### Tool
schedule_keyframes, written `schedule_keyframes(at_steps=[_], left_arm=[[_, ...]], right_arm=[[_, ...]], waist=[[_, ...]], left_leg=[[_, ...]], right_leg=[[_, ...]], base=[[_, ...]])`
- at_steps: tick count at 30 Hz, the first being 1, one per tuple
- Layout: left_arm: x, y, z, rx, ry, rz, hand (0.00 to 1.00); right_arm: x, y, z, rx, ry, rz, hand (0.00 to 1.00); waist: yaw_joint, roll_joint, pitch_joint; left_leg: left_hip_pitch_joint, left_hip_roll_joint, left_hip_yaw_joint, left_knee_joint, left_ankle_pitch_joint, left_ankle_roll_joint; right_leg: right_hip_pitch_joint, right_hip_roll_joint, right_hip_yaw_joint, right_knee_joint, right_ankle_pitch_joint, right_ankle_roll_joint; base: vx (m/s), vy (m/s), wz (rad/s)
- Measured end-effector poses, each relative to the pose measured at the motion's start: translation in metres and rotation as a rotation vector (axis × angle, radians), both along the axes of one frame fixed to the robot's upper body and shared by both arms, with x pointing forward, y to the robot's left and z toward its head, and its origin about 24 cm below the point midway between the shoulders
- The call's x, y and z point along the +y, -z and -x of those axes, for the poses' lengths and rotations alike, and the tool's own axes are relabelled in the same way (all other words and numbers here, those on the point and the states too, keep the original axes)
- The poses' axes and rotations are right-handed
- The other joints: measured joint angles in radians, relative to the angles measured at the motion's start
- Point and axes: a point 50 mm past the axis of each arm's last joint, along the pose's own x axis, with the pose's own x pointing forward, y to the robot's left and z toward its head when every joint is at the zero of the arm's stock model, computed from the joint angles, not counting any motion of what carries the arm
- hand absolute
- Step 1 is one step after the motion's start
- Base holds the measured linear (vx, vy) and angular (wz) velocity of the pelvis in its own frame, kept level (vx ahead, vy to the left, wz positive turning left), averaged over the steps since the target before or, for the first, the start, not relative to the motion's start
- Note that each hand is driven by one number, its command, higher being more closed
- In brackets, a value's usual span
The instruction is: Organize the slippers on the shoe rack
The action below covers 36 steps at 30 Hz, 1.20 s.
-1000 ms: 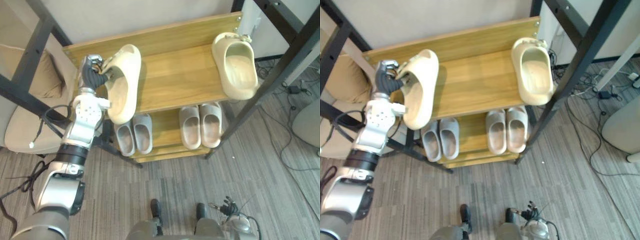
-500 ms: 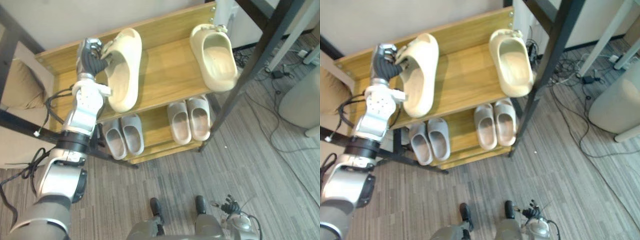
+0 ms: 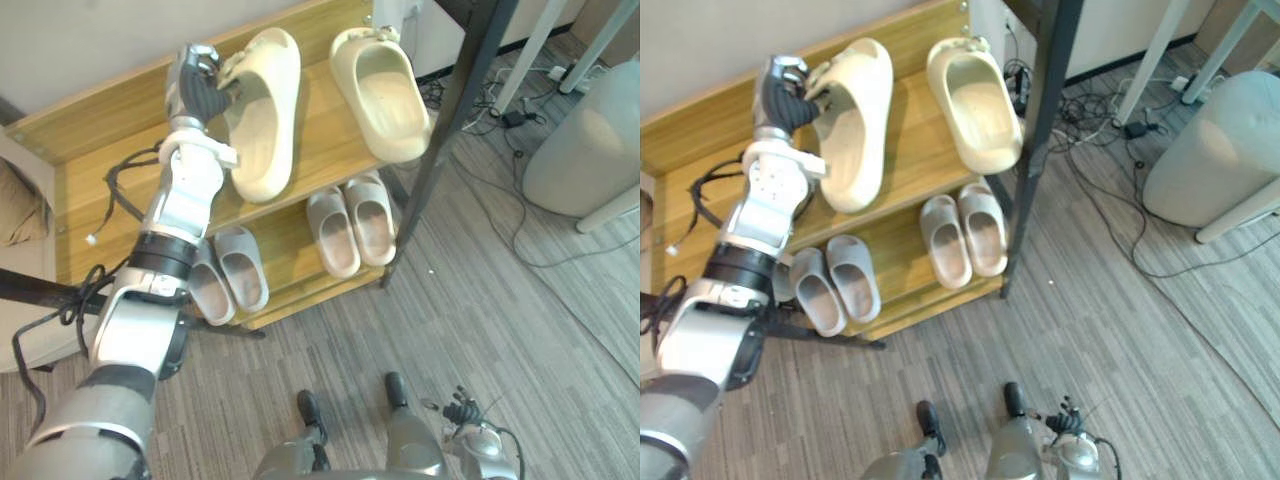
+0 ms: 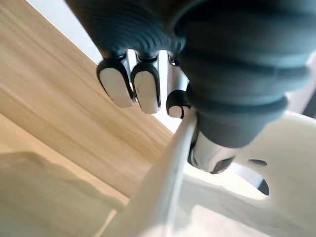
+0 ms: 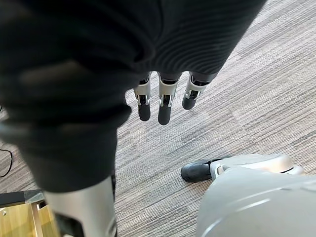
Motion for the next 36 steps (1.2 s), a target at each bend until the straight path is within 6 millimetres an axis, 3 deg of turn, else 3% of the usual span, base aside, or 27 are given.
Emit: schedule_keyframes(at_steps=[1,2,9,16,26,36], left_arm=[[-0.002,0.001,-0.001,0.005,0.004,0.004,1.00],[-0.004,0.005,-0.002,0.017,0.008,0.011,0.00],[-0.021,0.009,-0.004,0.033,0.029,-0.006,0.00],[-0.025,0.017,-0.008,0.069,0.031,0.008,0.00],[-0.019,0.028,-0.012,0.112,-0.006,0.022,0.00],[-0.020,0.030,-0.013,0.120,0.009,0.070,0.00]], right_arm=[[0.000,0.000,0.000,-0.001,0.000,0.000,0.00],[0.000,0.000,0.000,-0.002,-0.001,0.001,0.00],[0.000,0.000,0.000,-0.004,-0.004,0.006,0.00],[-0.001,0.000,0.001,-0.005,0.023,0.007,0.00],[-0.003,0.000,0.002,-0.006,0.033,0.017,0.00],[-0.004,-0.001,0.002,-0.006,0.036,0.019,0.00]], waist=[[-0.001,0.000,0.000],[-0.004,0.000,0.000],[-0.005,0.004,-0.002],[-0.013,0.007,-0.003],[-0.013,0.033,0.001],[-0.012,0.039,0.002]], left_leg=[[0.000,0.000,0.000,0.000,0.000,0.000],[0.000,0.000,-0.001,0.000,0.001,0.001],[0.011,-0.002,-0.011,0.000,0.003,0.003],[0.013,-0.002,-0.027,0.000,0.009,0.006],[0.026,0.000,-0.026,-0.001,0.009,0.005],[0.027,0.002,-0.032,-0.001,0.009,0.003]], right_leg=[[0.000,0.000,0.000,0.000,0.001,0.000],[0.000,-0.001,-0.001,0.000,0.002,0.000],[0.018,-0.003,-0.010,-0.003,0.002,0.000],[0.028,-0.003,-0.026,-0.003,0.002,0.000],[0.048,-0.001,-0.038,-0.030,0.013,-0.001],[0.063,-0.001,-0.046,-0.033,0.013,-0.001]], base=[[0.00,0.000,0.00],[0.00,0.000,0.00],[-0.01,-0.004,0.04],[-0.01,-0.005,0.06],[0.00,0.000,0.00],[0.00,-0.001,0.02]])
